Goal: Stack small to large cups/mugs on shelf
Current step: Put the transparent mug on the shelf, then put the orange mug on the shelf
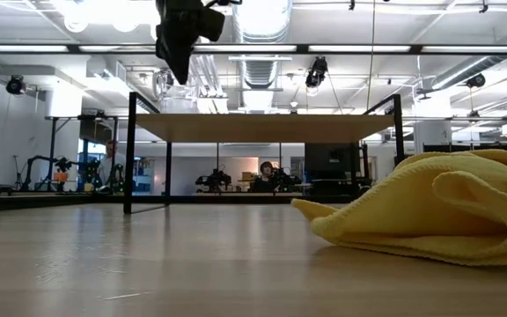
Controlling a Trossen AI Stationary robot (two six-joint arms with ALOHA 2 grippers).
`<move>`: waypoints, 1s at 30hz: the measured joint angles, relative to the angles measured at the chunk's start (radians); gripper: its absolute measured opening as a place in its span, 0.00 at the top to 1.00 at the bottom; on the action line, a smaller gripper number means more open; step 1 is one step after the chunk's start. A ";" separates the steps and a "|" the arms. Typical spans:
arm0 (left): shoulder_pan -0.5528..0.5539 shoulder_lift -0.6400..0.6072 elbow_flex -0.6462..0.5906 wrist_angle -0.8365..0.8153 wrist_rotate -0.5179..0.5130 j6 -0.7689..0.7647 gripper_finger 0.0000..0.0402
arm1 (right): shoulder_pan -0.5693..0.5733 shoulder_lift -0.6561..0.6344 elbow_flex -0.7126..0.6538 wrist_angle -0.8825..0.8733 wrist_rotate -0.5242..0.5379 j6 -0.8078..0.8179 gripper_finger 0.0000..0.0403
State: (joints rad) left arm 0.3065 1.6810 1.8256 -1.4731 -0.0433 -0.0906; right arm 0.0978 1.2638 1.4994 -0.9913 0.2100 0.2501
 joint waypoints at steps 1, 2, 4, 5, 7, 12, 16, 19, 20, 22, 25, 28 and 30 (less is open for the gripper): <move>0.000 0.000 0.000 0.002 0.000 0.000 0.82 | 0.000 0.000 0.000 0.000 0.000 0.000 0.97; 0.000 0.000 0.002 0.002 0.000 0.000 0.81 | 0.000 0.000 0.000 0.000 0.000 0.000 0.97; 0.000 0.000 0.014 0.002 0.008 -0.006 0.81 | 0.000 0.000 0.000 0.000 0.000 0.000 0.97; 0.000 0.000 0.023 0.002 0.012 -0.006 0.81 | 0.000 0.000 0.000 0.000 0.000 0.000 0.97; -0.001 0.000 0.047 0.002 0.023 -0.008 0.81 | 0.000 0.000 0.000 0.000 0.000 0.000 0.97; -0.001 -0.001 0.157 0.002 0.072 -0.059 0.81 | 0.000 0.000 0.000 0.000 0.000 0.000 0.97; -0.005 -0.002 0.277 -0.002 0.112 -0.088 0.81 | 0.000 0.000 0.000 0.000 0.000 0.000 0.97; -0.024 -0.018 0.354 -0.008 0.125 -0.088 0.81 | 0.000 0.000 0.000 -0.001 0.000 0.000 0.97; -0.033 -0.027 0.374 -0.012 0.129 -0.088 0.81 | 0.000 0.000 0.000 -0.002 0.000 0.000 0.97; -0.054 -0.039 0.410 -0.042 0.132 -0.118 0.81 | 0.000 0.000 0.000 -0.007 0.000 0.004 0.97; -0.098 -0.061 0.435 -0.103 0.132 -0.209 0.81 | 0.000 0.000 0.000 -0.018 -0.001 0.011 0.97; -0.164 -0.095 0.419 -0.100 0.132 -0.280 0.81 | 0.000 0.000 0.000 -0.031 -0.008 0.016 0.97; -0.213 -0.105 0.409 -0.098 0.132 -0.321 0.81 | 0.000 0.000 0.000 -0.031 -0.008 0.031 0.97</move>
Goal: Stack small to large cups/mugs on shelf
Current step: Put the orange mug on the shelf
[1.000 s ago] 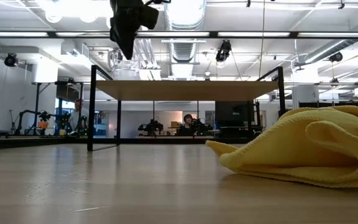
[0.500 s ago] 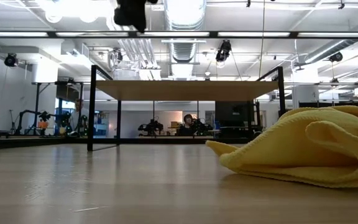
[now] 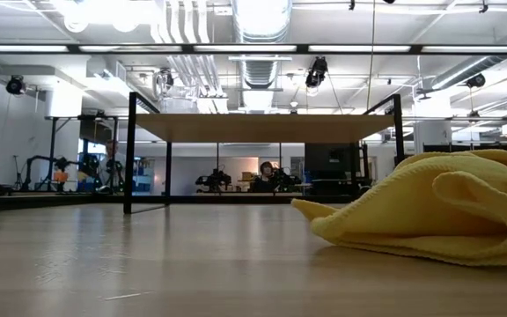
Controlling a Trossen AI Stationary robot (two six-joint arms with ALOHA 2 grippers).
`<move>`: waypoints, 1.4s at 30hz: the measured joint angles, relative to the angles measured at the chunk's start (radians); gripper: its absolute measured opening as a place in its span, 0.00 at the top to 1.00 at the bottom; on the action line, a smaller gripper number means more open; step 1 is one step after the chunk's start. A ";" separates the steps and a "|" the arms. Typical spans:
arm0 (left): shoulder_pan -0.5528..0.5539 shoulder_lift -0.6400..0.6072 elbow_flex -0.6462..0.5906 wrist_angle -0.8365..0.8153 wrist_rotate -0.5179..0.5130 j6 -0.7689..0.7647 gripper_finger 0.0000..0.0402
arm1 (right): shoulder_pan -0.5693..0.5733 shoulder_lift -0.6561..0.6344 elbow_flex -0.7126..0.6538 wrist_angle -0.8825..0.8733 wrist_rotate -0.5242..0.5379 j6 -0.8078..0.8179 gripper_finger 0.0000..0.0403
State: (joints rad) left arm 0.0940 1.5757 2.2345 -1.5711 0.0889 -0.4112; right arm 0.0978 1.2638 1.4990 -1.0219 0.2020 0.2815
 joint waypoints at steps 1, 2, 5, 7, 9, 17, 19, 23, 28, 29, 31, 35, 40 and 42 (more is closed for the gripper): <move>-0.021 -0.006 -0.009 -0.001 0.001 -0.026 0.81 | 0.000 0.000 0.000 0.000 0.000 0.004 0.97; -0.044 -0.008 -0.019 -0.001 0.002 -0.053 0.81 | 0.000 0.000 0.000 0.000 -0.003 0.006 0.97; -0.111 -0.007 -0.046 0.000 -0.001 -0.118 0.81 | 0.000 0.000 0.000 0.003 -0.042 0.010 0.97; -0.155 -0.008 -0.071 0.000 -0.001 -0.178 0.81 | 0.002 0.001 0.000 0.011 -0.072 0.019 0.97; -0.196 -0.009 -0.109 0.000 0.000 -0.240 0.81 | 0.008 0.001 0.000 0.011 -0.092 0.032 0.97; -0.335 -0.008 -0.307 0.000 0.068 -0.551 0.81 | 0.043 0.002 0.000 0.018 -0.101 0.033 0.97; -0.369 -0.007 -0.366 0.000 0.084 -0.671 0.81 | 0.047 0.002 -0.002 0.021 -0.100 0.033 0.97; -0.438 -0.008 -0.491 0.021 0.089 -0.895 0.81 | 0.046 0.002 -0.011 0.041 -0.097 0.003 0.97; -0.507 -0.008 -0.642 0.248 0.120 -1.111 0.81 | 0.046 0.002 -0.036 0.079 -0.097 -0.062 0.97; -0.517 -0.007 -0.667 0.314 0.133 -1.133 0.81 | 0.046 0.003 -0.043 0.081 -0.097 -0.070 0.97; -0.535 -0.007 -0.715 0.438 0.143 -1.147 0.81 | 0.046 0.003 -0.054 0.083 -0.097 -0.074 0.97; -0.563 -0.007 -0.785 0.468 0.143 -1.073 0.82 | 0.046 0.002 -0.088 0.084 -0.097 -0.088 0.97; -0.601 -0.007 -0.806 0.383 0.145 -0.803 0.86 | 0.046 0.002 -0.137 0.083 -0.097 -0.100 0.97; -0.614 -0.008 -0.817 0.374 0.148 -0.727 0.88 | 0.046 0.002 -0.157 0.084 -0.097 -0.100 0.97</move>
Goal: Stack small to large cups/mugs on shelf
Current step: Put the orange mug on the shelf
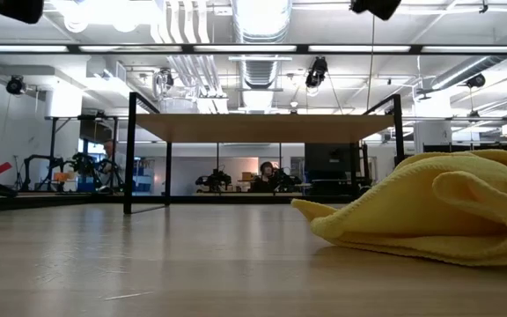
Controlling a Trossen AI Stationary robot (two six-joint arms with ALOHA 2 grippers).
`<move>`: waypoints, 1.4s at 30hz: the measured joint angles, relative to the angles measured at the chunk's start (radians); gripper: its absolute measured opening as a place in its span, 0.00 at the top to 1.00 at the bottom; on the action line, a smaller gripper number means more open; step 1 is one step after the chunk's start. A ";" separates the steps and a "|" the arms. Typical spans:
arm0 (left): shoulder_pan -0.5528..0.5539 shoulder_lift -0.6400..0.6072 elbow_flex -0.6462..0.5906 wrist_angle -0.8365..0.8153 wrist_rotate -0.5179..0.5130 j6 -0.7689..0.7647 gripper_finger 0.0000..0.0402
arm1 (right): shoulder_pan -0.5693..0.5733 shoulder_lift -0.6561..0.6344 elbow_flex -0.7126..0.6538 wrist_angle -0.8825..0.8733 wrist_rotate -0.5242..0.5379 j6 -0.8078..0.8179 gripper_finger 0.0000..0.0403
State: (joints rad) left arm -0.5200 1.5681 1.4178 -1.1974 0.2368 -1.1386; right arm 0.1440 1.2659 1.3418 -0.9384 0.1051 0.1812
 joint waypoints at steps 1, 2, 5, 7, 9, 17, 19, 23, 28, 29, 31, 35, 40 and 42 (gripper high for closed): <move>-0.004 0.000 -0.006 0.001 0.002 0.024 0.89 | 0.000 0.000 -0.011 0.000 0.000 0.001 0.97; -0.008 0.000 -0.012 0.006 0.005 0.042 0.90 | 0.000 0.000 -0.021 -0.001 0.000 0.002 0.97; -0.019 0.000 -0.028 0.019 0.008 0.046 0.91 | 0.000 0.000 -0.047 -0.001 0.000 0.021 0.97; -0.023 0.000 -0.040 0.033 0.008 0.051 0.91 | 0.000 0.000 -0.058 0.000 0.000 0.032 0.97; -0.025 0.000 -0.048 0.042 0.008 0.064 0.91 | 0.000 0.000 -0.067 -0.001 0.000 0.032 0.97; -0.052 0.000 -0.117 0.302 0.045 0.100 0.91 | 0.000 0.000 -0.069 0.002 0.000 0.037 0.97; -0.056 0.007 -0.119 0.284 0.048 0.086 0.91 | 0.000 0.000 -0.069 0.004 0.000 0.047 0.97; -0.069 0.013 -0.123 0.229 0.050 0.045 0.91 | 0.000 0.000 -0.069 0.025 0.000 0.047 0.97; -0.080 0.032 -0.133 0.249 0.052 0.018 0.91 | 0.000 0.000 -0.069 0.074 0.000 0.047 0.97; -0.079 0.036 -0.134 0.249 0.052 0.017 0.91 | 0.000 0.000 -0.070 0.080 0.000 0.047 0.97; -0.078 0.044 -0.134 0.248 0.052 0.008 0.91 | 0.000 0.000 -0.069 0.091 0.000 0.047 0.97; -0.078 0.052 -0.134 0.247 0.051 -0.007 0.91 | 0.000 0.000 -0.069 0.092 0.000 0.047 0.97; -0.079 0.055 -0.135 0.295 0.051 -0.009 0.91 | 0.000 0.000 -0.069 0.092 0.000 0.047 0.97; -0.079 0.055 -0.135 0.318 0.051 -0.009 0.91 | 0.000 0.000 -0.069 0.092 0.000 0.047 0.97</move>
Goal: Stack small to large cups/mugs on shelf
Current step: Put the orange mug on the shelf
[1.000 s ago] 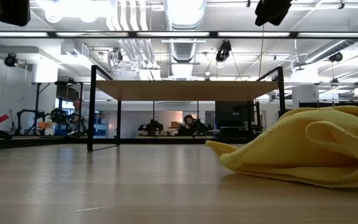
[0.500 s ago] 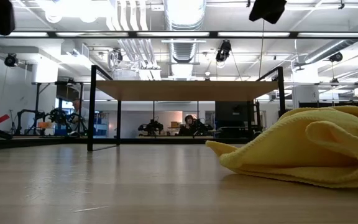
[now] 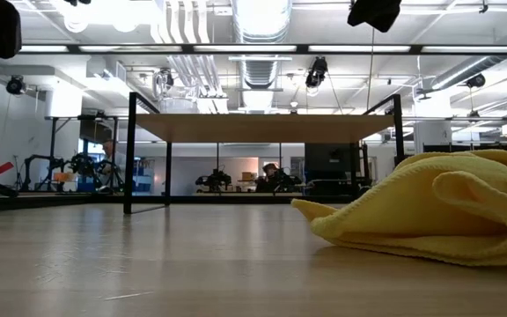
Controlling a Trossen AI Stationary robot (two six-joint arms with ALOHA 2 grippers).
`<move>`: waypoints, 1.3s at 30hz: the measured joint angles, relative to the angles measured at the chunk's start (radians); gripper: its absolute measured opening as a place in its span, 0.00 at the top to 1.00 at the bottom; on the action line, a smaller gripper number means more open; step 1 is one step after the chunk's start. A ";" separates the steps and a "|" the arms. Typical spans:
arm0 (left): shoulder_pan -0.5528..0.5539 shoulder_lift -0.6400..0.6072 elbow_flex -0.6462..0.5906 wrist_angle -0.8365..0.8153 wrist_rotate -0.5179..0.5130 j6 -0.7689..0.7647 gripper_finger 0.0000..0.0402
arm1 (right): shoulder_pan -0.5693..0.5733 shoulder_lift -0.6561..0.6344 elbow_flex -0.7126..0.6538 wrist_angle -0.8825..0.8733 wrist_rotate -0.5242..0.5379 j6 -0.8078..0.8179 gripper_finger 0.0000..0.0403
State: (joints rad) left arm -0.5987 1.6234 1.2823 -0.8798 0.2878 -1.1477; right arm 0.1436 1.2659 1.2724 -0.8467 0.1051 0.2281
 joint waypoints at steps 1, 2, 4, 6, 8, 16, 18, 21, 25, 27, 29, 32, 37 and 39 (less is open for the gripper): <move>0.000 0.000 0.000 0.001 0.000 0.000 0.91 | 0.000 0.000 0.000 0.000 0.000 0.000 0.97; 0.000 0.000 -0.003 0.003 -0.001 -0.003 0.91 | 0.000 0.000 0.000 0.000 0.000 0.000 0.97; 0.000 0.000 -0.021 0.006 -0.002 -0.034 0.91 | 0.000 0.000 0.000 0.000 0.000 0.000 0.97; -0.001 0.000 -0.045 -0.001 -0.002 -0.067 0.91 | 0.000 0.000 0.000 0.000 0.000 0.000 0.97; -0.007 0.000 -0.054 0.006 -0.005 -0.078 0.91 | 0.000 0.000 0.000 0.000 0.000 0.000 0.97; -0.010 0.004 -0.057 0.036 -0.008 -0.080 0.91 | 0.000 0.000 0.000 0.000 0.000 0.000 0.97; -0.010 0.016 -0.058 0.036 -0.009 -0.080 0.91 | 0.000 0.000 0.000 0.000 0.000 0.000 0.97; -0.012 0.038 -0.062 0.036 -0.016 -0.078 0.91 | 0.000 0.000 0.000 0.000 0.000 0.000 0.97; -0.012 0.075 -0.062 0.043 -0.009 -0.076 0.91 | 0.000 0.000 0.000 0.000 0.000 0.000 0.97; -0.012 0.086 -0.059 0.041 0.003 -0.069 0.93 | 0.000 0.000 0.000 0.000 0.000 0.000 0.97; -0.012 0.087 -0.055 0.036 0.034 -0.053 0.97 | 0.000 0.000 0.000 0.000 0.000 0.000 0.97; -0.012 0.085 -0.028 -0.001 0.089 0.004 0.98 | 0.000 0.000 0.000 0.001 0.000 -0.001 0.97; 0.001 0.074 0.117 -0.269 0.094 0.178 1.00 | 0.000 0.000 0.000 0.018 0.000 -0.001 0.97; 0.016 0.072 0.206 -0.431 0.076 0.257 1.00 | 0.000 0.000 0.000 0.026 0.000 -0.001 0.97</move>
State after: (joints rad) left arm -0.5823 1.6951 1.4883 -1.3107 0.3633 -0.8910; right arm 0.1435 1.2659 1.2720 -0.8211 0.1055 0.2268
